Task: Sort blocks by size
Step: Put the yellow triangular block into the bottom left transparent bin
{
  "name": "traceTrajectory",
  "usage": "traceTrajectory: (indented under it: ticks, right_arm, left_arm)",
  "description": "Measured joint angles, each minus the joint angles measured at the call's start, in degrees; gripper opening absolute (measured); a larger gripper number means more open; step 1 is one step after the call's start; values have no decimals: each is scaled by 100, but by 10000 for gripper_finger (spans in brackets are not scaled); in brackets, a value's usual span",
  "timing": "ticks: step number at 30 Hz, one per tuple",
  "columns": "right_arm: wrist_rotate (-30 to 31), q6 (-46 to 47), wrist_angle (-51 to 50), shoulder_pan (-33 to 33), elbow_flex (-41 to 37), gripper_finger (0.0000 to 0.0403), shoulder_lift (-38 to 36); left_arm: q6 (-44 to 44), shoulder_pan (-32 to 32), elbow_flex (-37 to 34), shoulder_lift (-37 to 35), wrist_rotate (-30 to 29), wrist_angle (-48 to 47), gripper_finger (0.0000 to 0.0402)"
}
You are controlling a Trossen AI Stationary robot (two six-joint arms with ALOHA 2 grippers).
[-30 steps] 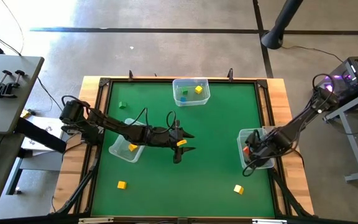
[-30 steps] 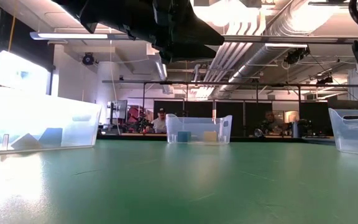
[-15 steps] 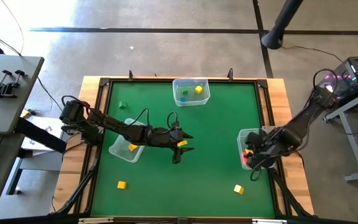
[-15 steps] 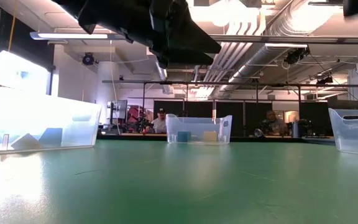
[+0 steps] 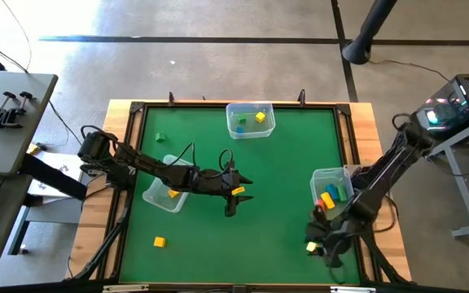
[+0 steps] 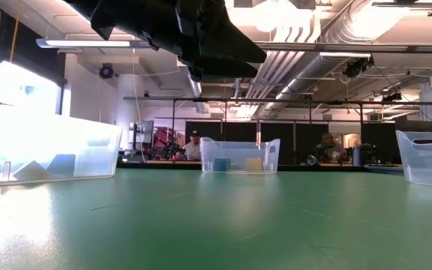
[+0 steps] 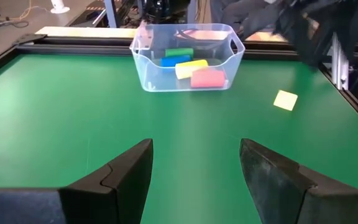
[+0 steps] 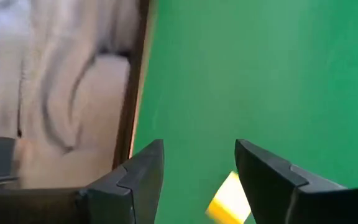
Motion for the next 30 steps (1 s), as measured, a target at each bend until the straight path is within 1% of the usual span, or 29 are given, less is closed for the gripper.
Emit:
traceTrajectory:
  ticks: [3, 5, 7, 9, 11, 18, 23, 30]
  right_arm:
    - [-835, 1079, 21, -4, -4, 193, 414]
    - [-1336, 1620, 14, 4, -4, 193, 622]
    - [-1668, 2045, 17, -1, -4, 193, 755]
    - [-1876, 2323, 19, -2, -4, 193, 820]
    - [-1950, 2549, -15, -1, -4, 193, 836]
    - [-1894, 3224, -310, 2, -2, 193, 836]
    - [-1888, 3467, -327, 6, -2, 193, 836]
    - [-1839, 4203, -409, 298, -170, 193, 834]
  left_arm:
    - [93, -38, -1, 0, 0, -5, 227]
    - [106, -54, 0, 0, 0, -10, 227]
    - [161, -61, 0, 0, 0, -20, 227]
    - [217, -67, 0, 0, 0, -89, 227]
    - [255, -69, -4, 0, 0, -185, 227]
    - [265, -74, -4, 0, 0, -430, 227]
    - [372, -76, -4, 0, 0, -463, 227]
    - [562, -76, -4, 21, -2, -451, 227]
